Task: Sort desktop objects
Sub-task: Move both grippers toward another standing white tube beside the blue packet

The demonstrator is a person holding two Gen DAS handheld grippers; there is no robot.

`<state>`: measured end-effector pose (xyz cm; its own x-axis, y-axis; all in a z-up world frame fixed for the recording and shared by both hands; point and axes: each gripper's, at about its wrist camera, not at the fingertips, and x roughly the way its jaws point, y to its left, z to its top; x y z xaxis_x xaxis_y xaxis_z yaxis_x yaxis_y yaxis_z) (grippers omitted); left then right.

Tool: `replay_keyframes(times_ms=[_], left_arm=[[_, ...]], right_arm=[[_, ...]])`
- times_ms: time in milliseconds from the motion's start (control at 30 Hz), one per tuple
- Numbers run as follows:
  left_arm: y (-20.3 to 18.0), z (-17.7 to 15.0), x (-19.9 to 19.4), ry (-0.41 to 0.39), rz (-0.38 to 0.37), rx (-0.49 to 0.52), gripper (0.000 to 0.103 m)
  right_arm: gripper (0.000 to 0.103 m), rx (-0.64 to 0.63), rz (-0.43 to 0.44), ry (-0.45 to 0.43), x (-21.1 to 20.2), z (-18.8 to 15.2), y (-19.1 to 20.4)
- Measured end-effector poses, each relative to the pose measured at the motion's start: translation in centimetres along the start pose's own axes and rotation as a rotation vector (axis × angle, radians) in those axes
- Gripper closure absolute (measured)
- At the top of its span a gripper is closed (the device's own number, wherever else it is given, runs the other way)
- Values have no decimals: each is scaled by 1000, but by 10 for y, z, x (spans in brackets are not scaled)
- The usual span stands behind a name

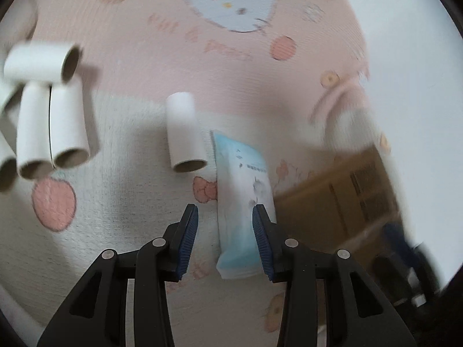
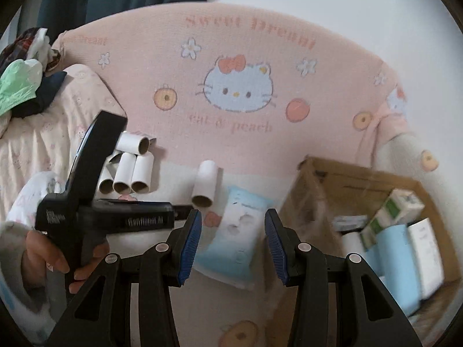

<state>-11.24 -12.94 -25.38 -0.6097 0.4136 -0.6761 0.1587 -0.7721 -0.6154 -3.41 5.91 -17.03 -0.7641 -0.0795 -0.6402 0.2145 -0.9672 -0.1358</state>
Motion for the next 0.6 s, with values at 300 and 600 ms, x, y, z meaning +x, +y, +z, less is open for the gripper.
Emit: replay_keyframes(times_ms=[300,600], left_arm=[[9,26,10,10,-39,-58,60],[49,51,48,65,-75,-259,61]], right_arm=[[61,140,119,110,74,-2,0],[61,135,185,195,143,5,13]])
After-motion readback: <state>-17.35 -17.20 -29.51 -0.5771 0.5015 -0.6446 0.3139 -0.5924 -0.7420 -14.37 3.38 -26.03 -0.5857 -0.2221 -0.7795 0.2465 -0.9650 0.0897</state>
